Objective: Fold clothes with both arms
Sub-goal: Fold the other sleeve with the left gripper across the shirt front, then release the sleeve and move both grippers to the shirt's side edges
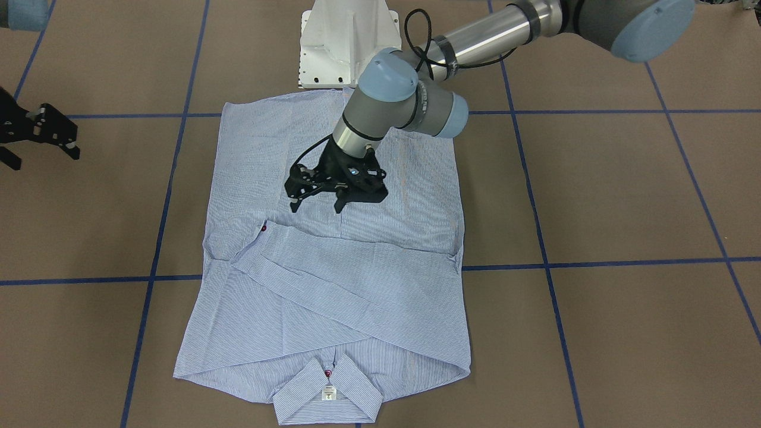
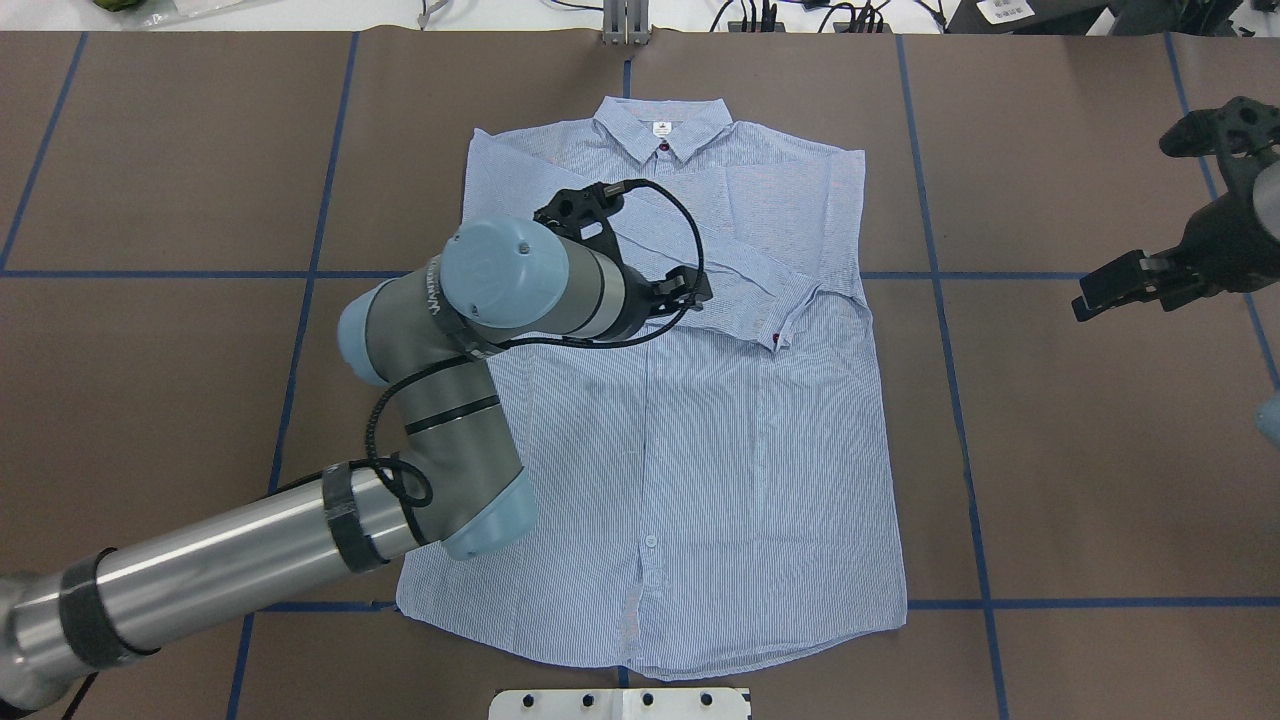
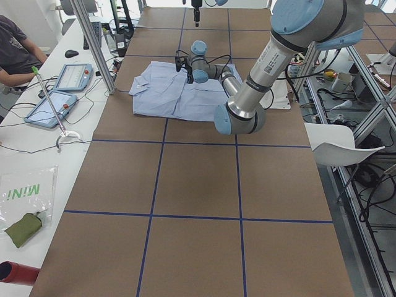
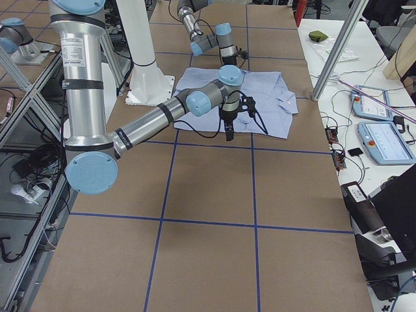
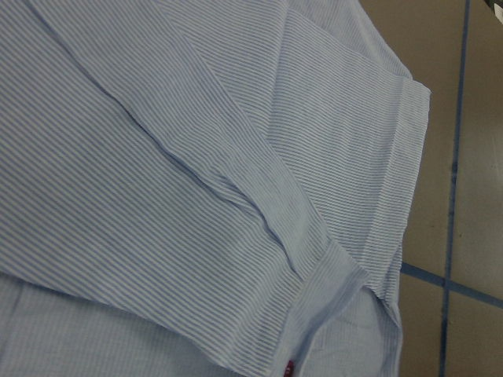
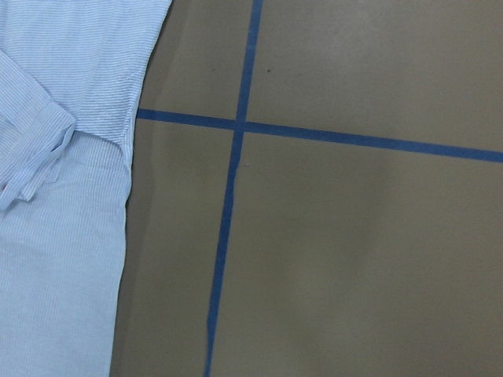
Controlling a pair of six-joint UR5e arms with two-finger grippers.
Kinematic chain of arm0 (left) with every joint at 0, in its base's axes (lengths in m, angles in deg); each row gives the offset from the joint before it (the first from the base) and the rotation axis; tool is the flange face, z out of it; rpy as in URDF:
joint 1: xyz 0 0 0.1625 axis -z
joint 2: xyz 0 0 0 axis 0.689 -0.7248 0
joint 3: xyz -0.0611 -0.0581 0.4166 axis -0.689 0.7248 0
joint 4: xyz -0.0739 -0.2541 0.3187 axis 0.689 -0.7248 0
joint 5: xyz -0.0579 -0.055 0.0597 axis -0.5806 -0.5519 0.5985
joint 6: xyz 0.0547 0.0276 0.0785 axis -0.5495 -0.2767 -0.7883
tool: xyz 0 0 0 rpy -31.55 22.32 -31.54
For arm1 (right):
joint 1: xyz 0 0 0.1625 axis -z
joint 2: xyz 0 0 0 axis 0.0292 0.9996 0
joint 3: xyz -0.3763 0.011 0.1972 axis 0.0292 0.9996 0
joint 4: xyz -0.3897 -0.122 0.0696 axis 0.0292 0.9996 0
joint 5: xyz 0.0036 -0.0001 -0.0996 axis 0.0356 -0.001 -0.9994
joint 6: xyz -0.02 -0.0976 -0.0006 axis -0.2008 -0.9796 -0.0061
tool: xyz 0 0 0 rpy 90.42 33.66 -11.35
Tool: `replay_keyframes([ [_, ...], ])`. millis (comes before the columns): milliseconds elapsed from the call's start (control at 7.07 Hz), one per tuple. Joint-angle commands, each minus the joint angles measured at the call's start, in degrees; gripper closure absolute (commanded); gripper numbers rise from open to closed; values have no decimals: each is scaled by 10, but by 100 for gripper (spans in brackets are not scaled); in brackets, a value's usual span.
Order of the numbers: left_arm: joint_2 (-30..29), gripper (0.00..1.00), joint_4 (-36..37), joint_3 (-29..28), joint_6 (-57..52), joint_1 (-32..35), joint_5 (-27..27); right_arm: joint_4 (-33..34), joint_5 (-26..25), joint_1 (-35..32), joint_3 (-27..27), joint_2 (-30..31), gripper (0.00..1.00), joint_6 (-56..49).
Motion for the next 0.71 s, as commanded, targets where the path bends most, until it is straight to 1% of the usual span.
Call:
replay_keyframes([
  [0, 121, 0, 100, 165, -66, 6, 0, -86, -56, 88, -2, 15, 0, 133],
  [142, 163, 0, 102, 205, -88, 7, 0, -112, -90, 133, -2, 19, 0, 190],
  [283, 188, 0, 105, 247, -86, 9, -2, -123, -100, 161, -4, 17, 0, 220],
  [425, 211, 0, 105, 271, -84, 13, -38, -123, -102, 183, -6, 16, 0, 249],
  [566, 225, 0, 101, 280, -83, 16, -54, -123, -118, 211, -8, 13, 0, 279],
])
